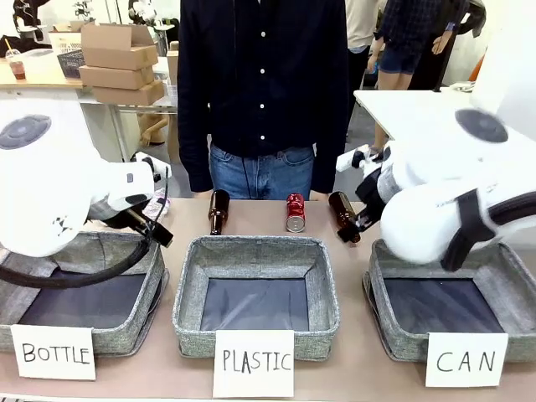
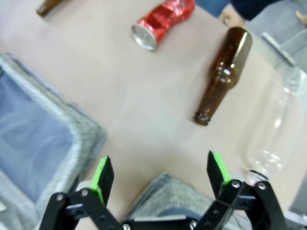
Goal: Sort the can waste into the basket.
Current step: Pick up the can waste from the table and place it in the right Fabric basket.
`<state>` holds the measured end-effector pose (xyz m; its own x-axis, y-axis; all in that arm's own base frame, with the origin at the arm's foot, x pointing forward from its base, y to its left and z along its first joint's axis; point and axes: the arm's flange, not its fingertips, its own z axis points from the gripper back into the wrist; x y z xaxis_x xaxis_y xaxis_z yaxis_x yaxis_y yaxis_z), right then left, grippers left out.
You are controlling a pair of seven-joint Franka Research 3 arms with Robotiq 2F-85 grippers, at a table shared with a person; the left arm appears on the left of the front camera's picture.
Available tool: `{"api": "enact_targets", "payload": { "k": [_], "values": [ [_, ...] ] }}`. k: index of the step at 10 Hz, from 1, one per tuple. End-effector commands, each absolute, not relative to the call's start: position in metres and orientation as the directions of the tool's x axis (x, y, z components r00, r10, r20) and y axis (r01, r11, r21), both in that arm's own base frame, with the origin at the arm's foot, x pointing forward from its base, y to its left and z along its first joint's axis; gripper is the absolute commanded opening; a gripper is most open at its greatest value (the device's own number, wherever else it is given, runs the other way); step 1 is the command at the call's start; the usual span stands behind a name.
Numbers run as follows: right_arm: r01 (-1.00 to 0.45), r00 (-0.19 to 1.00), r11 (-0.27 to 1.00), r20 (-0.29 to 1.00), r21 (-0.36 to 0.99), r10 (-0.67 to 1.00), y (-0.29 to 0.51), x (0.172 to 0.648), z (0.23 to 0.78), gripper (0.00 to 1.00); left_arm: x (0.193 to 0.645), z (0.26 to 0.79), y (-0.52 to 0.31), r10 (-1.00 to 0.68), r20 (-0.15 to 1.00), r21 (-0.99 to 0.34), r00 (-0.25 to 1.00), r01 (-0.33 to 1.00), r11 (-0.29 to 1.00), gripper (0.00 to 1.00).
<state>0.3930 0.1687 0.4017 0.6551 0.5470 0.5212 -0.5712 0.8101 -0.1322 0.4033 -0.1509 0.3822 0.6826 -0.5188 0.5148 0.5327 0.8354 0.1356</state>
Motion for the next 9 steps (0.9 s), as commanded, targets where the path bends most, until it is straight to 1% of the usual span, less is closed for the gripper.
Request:
{"api": "enact_targets", "payload": {
  "k": [1, 2, 3, 4, 5, 6, 7, 8, 9],
  "values": [
    [-0.541, 0.685, 0.838, 0.540, -0.074, 0.489, 0.163, 0.361, 0.489, 1.00, 0.351, 0.454, -0.150, -0.500, 0.592, 0.183, 0.633, 0.498, 0.848, 1.00],
    [-0.498, 0.733, 0.866, 0.510, -0.049, 0.450, 0.158, 0.341, 0.520, 1.00, 0.319, 0.491, -0.148, -0.514, 0.617, 0.181, 0.596, 0.529, 0.829, 1.00],
    [-0.516, 0.749, 0.857, 0.482, -0.005, 0.454, 0.152, 0.317, 0.538, 1.00, 0.288, 0.514, -0.143, -0.533, 0.642, 0.129, 0.550, 0.608, 0.783, 1.00],
    [-0.546, 0.761, 0.836, 0.445, 0.050, 0.471, 0.144, 0.296, 0.543, 1.00, 0.264, 0.520, -0.136, -0.576, 0.630, 0.097, 0.520, 0.683, 0.724, 1.00],
    [-0.535, 0.771, 0.843, 0.445, 0.063, 0.456, 0.131, 0.276, 0.537, 1.00, 0.244, 0.508, -0.127, -0.640, 0.593, 0.034, 0.489, 0.779, 0.627, 1.00],
    [-0.514, 0.768, 0.858, 0.449, 0.007, 0.456, 0.123, 0.268, 0.521, 1.00, 0.235, 0.485, -0.121, -0.682, 0.566, 0.125, 0.463, 0.770, 0.626, 1.00],
    [-0.538, 0.752, 0.843, 0.459, 0.015, 0.473, 0.142, 0.289, 0.551, 1.00, 0.290, 0.557, -0.168, -0.573, 0.640, 0.099, 0.513, 0.684, 0.723, 1.00],
    [-0.538, 0.752, 0.843, 0.459, 0.015, 0.473, 0.142, 0.289, 0.551, 1.00, 0.290, 0.557, -0.168, -0.573, 0.640, 0.099, 0.513, 0.684, 0.723, 1.00],
    [-0.534, 0.762, 0.845, 0.444, 0.019, 0.471, 0.135, 0.278, 0.557, 1.00, 0.271, 0.564, -0.163, -0.625, 0.608, 0.083, 0.489, 0.744, 0.663, 1.00]
  ]
}}
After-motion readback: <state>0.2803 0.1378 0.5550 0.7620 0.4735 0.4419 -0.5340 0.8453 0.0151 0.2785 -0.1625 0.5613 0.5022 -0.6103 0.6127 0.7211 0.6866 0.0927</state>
